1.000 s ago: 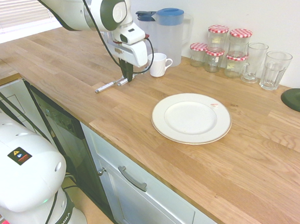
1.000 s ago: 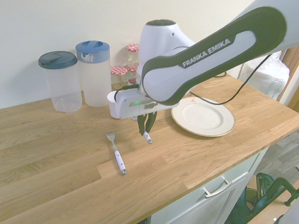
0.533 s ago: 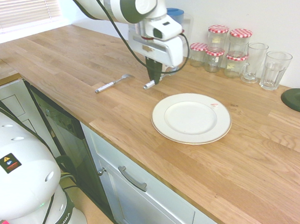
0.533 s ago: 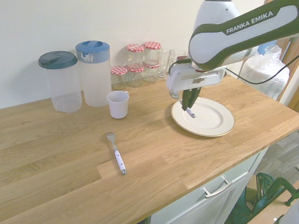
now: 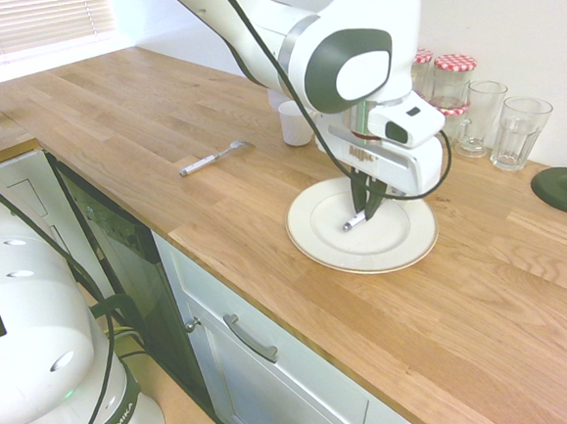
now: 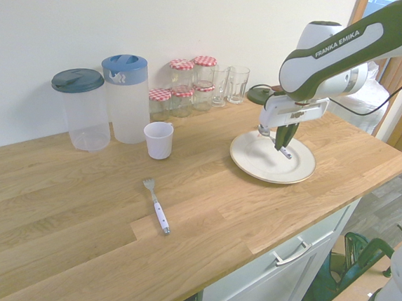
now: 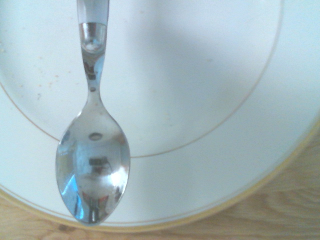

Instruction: Put the spoon into the plate

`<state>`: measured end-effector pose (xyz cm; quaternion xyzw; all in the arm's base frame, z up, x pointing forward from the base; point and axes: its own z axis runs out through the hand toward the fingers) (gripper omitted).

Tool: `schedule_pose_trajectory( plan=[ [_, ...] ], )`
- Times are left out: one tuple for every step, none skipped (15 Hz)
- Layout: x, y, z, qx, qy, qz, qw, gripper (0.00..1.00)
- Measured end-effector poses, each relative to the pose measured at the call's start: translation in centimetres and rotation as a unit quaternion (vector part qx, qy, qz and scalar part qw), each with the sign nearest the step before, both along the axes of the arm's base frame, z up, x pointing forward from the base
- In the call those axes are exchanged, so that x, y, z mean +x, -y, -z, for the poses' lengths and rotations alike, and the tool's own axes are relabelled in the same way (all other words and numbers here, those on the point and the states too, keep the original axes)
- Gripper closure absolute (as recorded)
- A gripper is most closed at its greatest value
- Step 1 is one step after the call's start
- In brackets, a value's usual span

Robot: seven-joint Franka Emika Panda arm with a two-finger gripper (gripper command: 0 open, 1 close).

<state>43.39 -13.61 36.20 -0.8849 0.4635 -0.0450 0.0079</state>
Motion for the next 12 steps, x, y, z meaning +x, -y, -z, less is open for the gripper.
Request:
schedule_pose_trajectory(
  plan=[
    [-0.1,0.6,0.4,0.001,-0.003,-0.002,1.0,1.0],
    [-0.2,0.9,0.7,0.001,-0.004,-0.004,1.0,1.0],
    [-0.2,1.0,0.9,0.001,-0.006,-0.006,1.0,1.0],
    [-0.1,1.0,1.1,0.002,-0.008,-0.008,1.0,1.0],
    [-0.1,1.0,1.4,0.002,-0.009,-0.01,1.0,1.0],
    [0.0,1.0,1.7,0.002,-0.009,-0.011,1.0,1.0],
    [0.1,1.0,1.9,0.002,-0.01,-0.011,1.0,1.0],
    [0.1,0.9,2.0,0.003,-0.01,-0.011,1.0,0.0],
    [0.1,0.8,2.0,0.004,-0.01,-0.011,1.0,0.0],
    [0.2,0.7,2.0,0.004,-0.01,-0.012,1.0,0.0],
    [0.2,0.6,2.0,0.005,-0.009,-0.013,1.0,0.0],
    [0.2,0.6,2.0,0.005,-0.009,-0.013,1.0,0.0]
  ],
)
